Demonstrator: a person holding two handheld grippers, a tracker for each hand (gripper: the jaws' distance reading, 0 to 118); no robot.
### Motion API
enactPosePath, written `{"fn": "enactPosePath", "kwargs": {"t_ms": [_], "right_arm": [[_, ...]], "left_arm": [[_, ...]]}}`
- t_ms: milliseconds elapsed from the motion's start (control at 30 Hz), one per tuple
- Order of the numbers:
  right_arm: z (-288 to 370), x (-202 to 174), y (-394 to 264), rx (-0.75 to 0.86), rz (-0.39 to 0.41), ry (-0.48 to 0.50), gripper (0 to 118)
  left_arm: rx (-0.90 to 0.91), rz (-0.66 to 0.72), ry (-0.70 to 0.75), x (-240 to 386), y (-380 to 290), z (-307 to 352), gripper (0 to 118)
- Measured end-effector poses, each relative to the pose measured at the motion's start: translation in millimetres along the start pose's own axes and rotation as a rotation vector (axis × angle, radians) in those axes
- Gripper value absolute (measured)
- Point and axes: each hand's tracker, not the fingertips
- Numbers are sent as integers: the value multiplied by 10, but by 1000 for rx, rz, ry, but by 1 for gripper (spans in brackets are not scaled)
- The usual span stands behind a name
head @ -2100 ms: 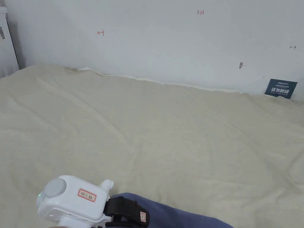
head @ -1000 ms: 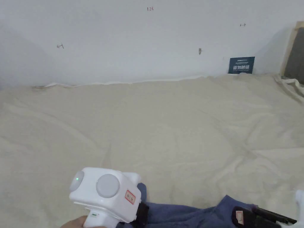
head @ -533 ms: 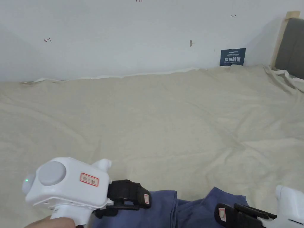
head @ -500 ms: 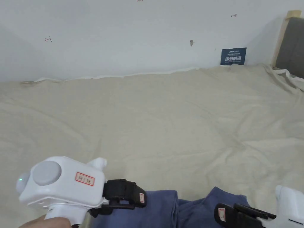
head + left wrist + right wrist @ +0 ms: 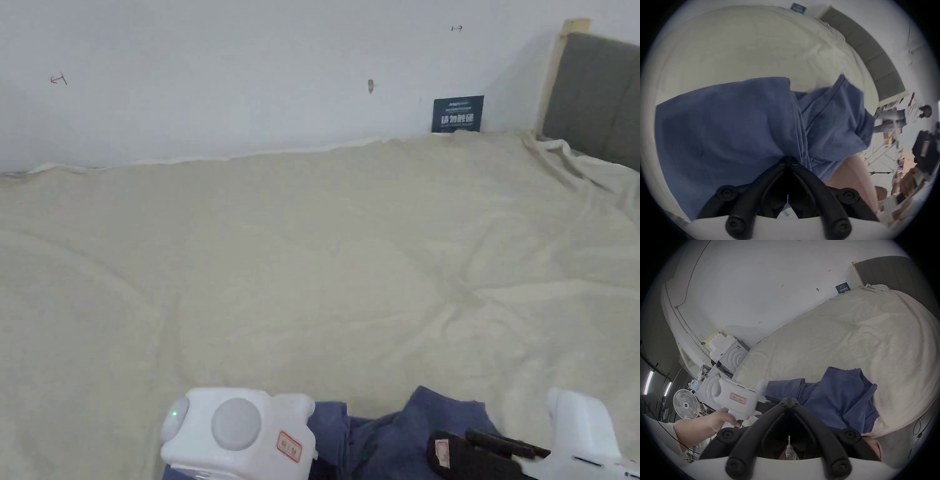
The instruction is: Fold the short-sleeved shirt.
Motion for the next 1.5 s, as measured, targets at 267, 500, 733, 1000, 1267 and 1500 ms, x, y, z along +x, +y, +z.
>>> {"fn": "enactPosePath", "kwargs": {"t_ms": [267,500,733,1000,1267,1500], "right_arm": [[-3,19,9,-9,1,-16,0],[-37,-89,66,-15,13,-6,0],[-176,-216,80,-47,35,-1,0],[-300,-331,47,-95,28,-15,0],[-326,-323,93,-97,35,-58,0],[-318,-313,95,-91,31,-107,0]], "left_arm": [[70,75,-353,-272,-67,412,0],[384,253,-410,-1212,-410,1209,0],[317,282,-297,-2000,-729,1155,115],[212,315,-568,-2139,-748,578,118],[237,299,-607,-1921,-541,473,118],[250,198,-112,-1773,-546,603,11]]}}
